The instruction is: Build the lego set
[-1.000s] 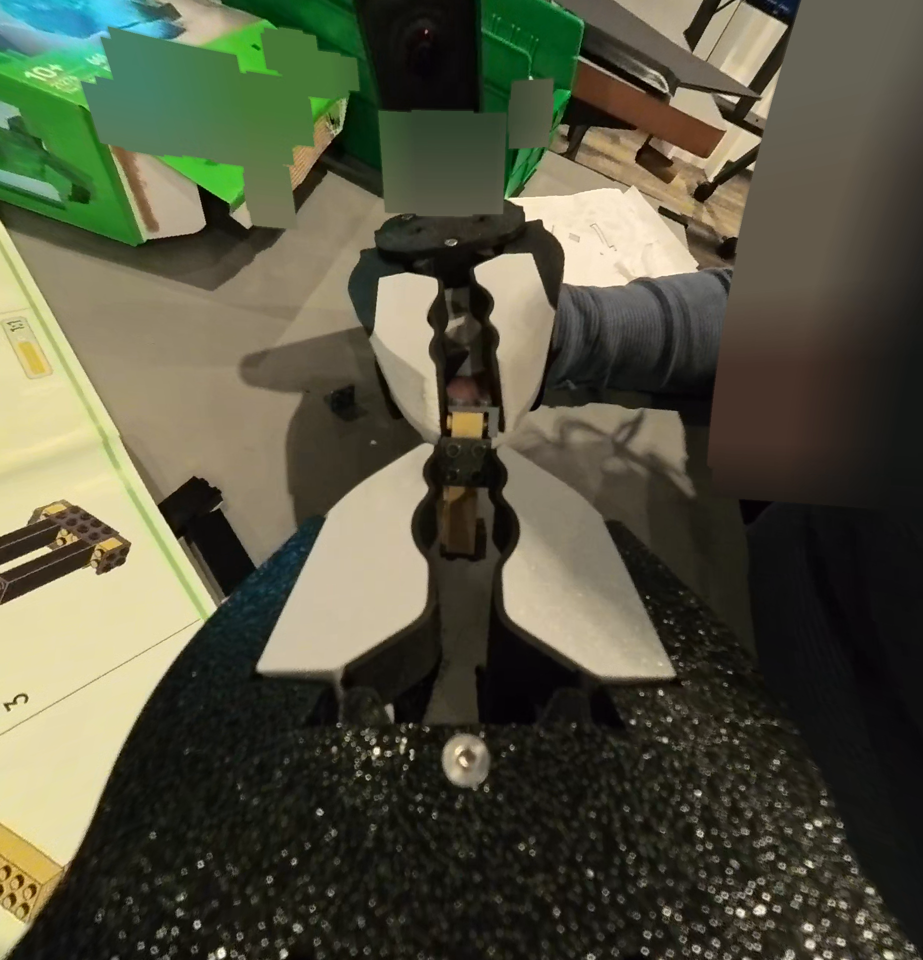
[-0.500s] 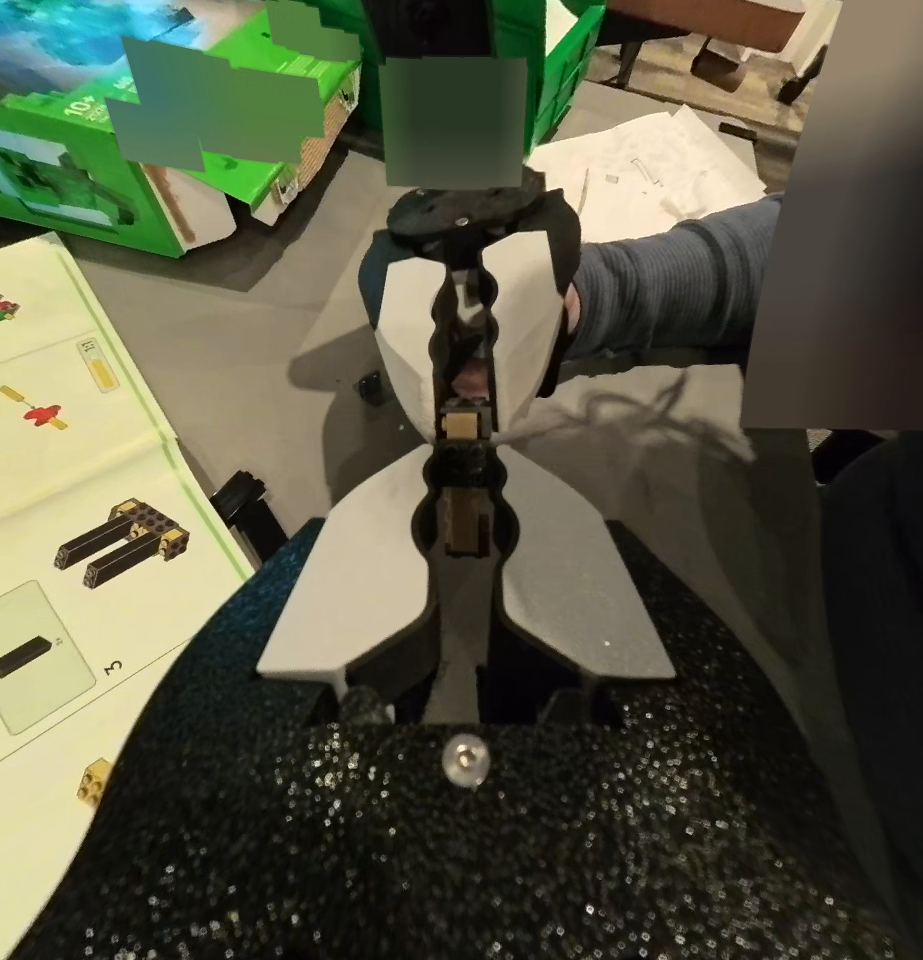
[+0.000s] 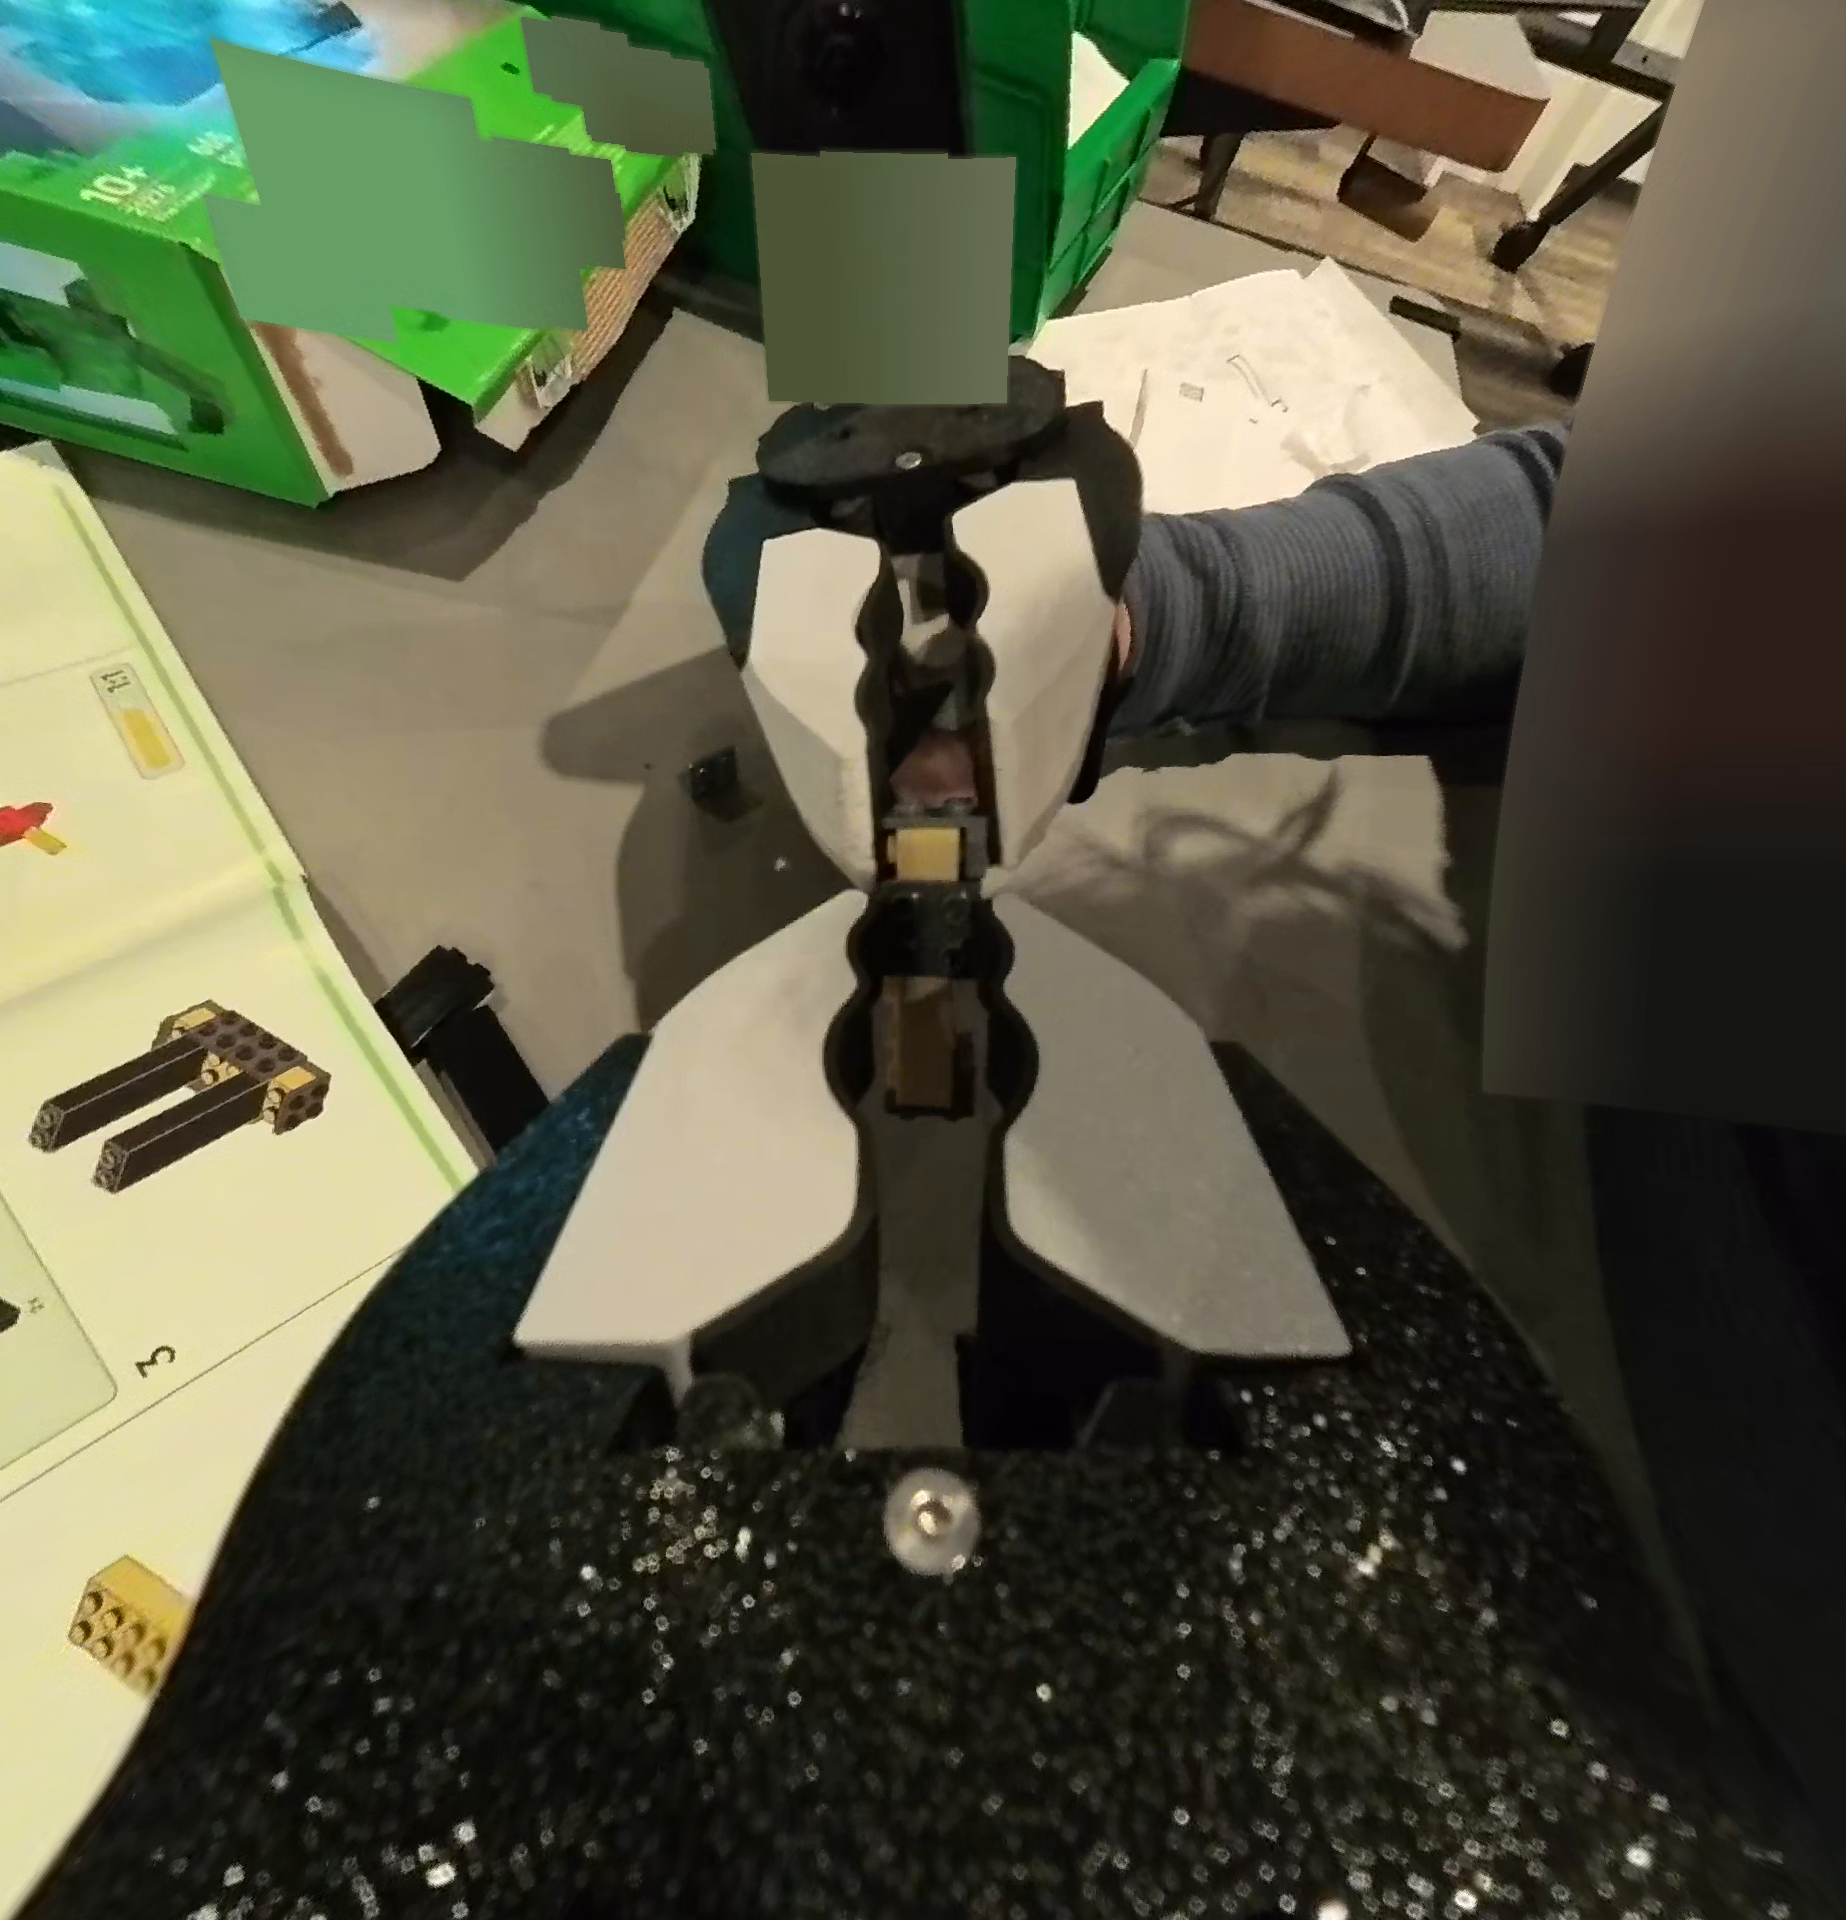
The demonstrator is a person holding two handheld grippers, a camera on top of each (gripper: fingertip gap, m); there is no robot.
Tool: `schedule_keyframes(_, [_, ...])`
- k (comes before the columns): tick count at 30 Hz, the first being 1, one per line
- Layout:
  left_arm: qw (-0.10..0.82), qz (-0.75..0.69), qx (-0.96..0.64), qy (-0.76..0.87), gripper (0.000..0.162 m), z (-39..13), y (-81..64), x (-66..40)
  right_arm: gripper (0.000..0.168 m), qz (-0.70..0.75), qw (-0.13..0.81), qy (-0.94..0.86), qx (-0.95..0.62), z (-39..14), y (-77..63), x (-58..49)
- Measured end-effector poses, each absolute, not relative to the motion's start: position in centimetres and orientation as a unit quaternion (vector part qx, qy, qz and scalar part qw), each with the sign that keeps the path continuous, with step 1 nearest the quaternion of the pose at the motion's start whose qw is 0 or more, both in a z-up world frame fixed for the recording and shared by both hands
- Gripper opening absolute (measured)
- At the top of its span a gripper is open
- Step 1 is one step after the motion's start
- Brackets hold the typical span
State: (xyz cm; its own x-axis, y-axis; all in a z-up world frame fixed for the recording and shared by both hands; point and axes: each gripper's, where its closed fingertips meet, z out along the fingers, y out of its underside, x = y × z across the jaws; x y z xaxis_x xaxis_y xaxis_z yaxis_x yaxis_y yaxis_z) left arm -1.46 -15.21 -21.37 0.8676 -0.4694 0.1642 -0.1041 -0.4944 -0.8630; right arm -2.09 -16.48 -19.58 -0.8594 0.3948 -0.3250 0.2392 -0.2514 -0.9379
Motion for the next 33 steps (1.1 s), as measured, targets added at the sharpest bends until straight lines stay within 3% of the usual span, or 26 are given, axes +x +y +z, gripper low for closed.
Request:
schedule_keyframes(5, [0.479, -0.203, -0.838, 0.164, 0.017, -21.1, -15.2, -1.5, 0.017, 0.756, 0.056, -0.598, -0.26, -19.3, -16.4, -2.2])
schedule_keyframes(10, [0.463, -0.193, -0.848, 0.171, 0.027, -21.6, -15.1, -1.0, 0.017, 0.773, 0.048, -0.576, -0.261, -18.8, -15.9, -2.2])
schedule_keyframes(18, [0.494, -0.201, -0.831, 0.158, 0.018, -20.4, -15.2, -1.4, 0.017, 0.771, 0.05, -0.58, -0.258, -18.8, -16.0, -2.1])
schedule_keyframes(33, [0.478, -0.151, -0.846, 0.184, 0.017, -20.8, -15.2, -1.6, 0.017, 0.76, 0.069, -0.594, -0.256, -19.0, -16.0, -2.1])
